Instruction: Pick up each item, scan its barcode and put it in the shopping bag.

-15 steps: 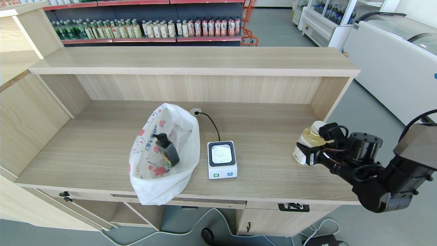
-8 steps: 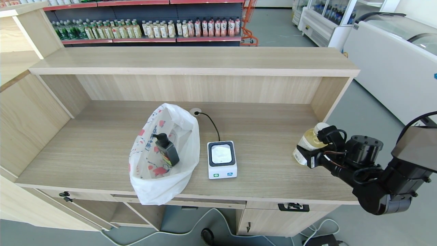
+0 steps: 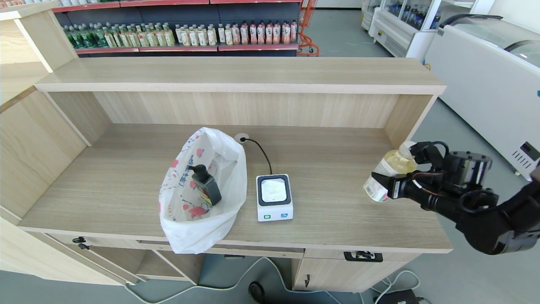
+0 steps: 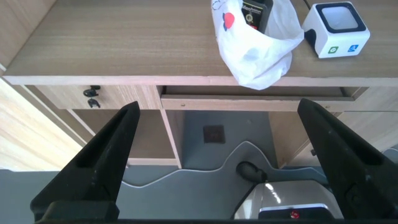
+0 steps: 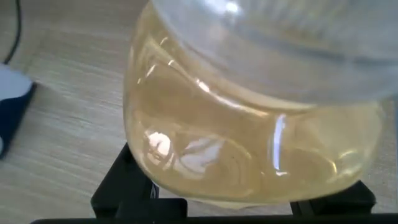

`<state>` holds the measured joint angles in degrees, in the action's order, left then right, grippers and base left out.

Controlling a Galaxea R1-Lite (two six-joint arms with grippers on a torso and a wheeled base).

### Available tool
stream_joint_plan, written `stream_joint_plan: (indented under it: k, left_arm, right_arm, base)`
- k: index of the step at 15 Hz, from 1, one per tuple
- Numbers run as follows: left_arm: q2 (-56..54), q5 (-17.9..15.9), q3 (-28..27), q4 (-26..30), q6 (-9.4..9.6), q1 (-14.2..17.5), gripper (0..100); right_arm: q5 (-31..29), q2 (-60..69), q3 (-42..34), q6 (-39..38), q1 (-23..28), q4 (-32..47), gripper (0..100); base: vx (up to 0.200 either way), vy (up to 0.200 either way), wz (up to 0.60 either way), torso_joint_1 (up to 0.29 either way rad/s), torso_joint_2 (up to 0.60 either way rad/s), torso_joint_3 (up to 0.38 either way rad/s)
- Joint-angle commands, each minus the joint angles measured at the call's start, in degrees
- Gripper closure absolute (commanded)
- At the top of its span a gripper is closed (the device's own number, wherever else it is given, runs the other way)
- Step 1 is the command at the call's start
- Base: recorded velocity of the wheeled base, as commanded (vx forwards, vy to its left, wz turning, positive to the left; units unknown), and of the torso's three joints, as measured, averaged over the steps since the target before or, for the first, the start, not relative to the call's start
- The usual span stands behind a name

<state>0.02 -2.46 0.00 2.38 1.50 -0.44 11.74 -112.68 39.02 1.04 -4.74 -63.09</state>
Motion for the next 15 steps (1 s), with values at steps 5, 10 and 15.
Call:
stream_joint_plan:
  k: [5, 10, 15]
  left_arm:
    - [0.0, 0.0, 0.0, 0.0, -0.01, 0.0, 0]
    - [0.0, 0.1, 0.0, 0.0, -0.01, 0.0, 0]
    - [0.0, 0.0, 0.0, 0.0, -0.01, 0.0, 0]
  right_arm:
    - [32.2, 40.2, 12.6, -22.0, -3.3, 41.0, 100]
    - [39.7, 44.8, 12.8, -22.6, -11.8, 43.3, 100]
    - [43.2, 47.8, 12.9, -23.4, -19.9, 43.3, 100]
  base:
    - [0.000, 0.000, 0.00, 0.000, 0.00, 0.000]
    - [0.000, 0.000, 0.00, 0.000, 0.00, 0.000]
    - [0.000, 0.000, 0.00, 0.000, 0.00, 0.000]
